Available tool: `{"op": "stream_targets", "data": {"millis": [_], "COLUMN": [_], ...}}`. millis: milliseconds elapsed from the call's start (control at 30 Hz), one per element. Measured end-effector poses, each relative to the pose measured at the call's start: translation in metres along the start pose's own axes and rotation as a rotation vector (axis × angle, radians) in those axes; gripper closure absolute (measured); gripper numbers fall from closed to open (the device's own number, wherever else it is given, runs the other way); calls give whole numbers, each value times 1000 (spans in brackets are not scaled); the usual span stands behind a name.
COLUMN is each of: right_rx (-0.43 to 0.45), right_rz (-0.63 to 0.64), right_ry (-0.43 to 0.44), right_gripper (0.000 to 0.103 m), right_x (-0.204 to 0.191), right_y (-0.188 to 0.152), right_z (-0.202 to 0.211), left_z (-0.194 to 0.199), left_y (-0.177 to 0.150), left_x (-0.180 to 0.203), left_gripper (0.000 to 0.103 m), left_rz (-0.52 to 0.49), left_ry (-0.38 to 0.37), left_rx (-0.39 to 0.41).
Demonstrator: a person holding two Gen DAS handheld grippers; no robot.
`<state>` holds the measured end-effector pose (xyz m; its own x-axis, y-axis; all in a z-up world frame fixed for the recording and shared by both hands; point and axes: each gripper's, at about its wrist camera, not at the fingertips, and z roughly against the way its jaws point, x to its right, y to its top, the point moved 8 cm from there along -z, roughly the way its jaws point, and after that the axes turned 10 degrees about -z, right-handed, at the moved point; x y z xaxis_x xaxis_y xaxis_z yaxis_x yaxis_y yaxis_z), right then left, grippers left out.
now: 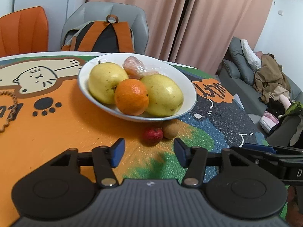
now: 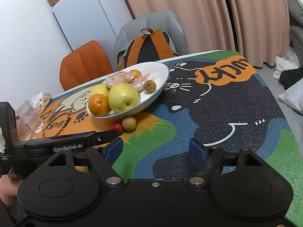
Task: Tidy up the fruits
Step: 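Grasp the red fruit with the left tool while the right tool grasps the last kiwi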
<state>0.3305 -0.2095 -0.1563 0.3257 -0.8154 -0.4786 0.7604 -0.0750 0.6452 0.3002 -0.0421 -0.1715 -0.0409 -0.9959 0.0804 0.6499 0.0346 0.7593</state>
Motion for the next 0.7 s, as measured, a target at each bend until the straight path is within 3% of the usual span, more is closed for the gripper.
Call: {"op": "stream_targets", "data": {"millis": [167, 433, 533, 600, 700], "right_rx": [-11, -20, -23, -26, -29], "right_rz": [-12, -19, -16, -17, -13], "right_ry": [3, 7, 7, 5, 3], "right_gripper": [41, 43, 43, 43, 43], "right_x": [3, 3, 2, 1, 0], "right_y": [3, 7, 8, 8, 8], "right_z": [-7, -14, -17, -19, -23], "left_z": [-8, -15, -16, -16, -15], "left_y": [1, 6, 5, 4, 3], "left_x": [3, 8, 11, 13, 12], "left_gripper": [55, 57, 65, 81, 81], "left_rz": [-7, -34, -40, -53, -53], "left_ry": [-2, -23, -47, -55, -69], "left_rx": [-4, 12, 17, 17, 20]}}
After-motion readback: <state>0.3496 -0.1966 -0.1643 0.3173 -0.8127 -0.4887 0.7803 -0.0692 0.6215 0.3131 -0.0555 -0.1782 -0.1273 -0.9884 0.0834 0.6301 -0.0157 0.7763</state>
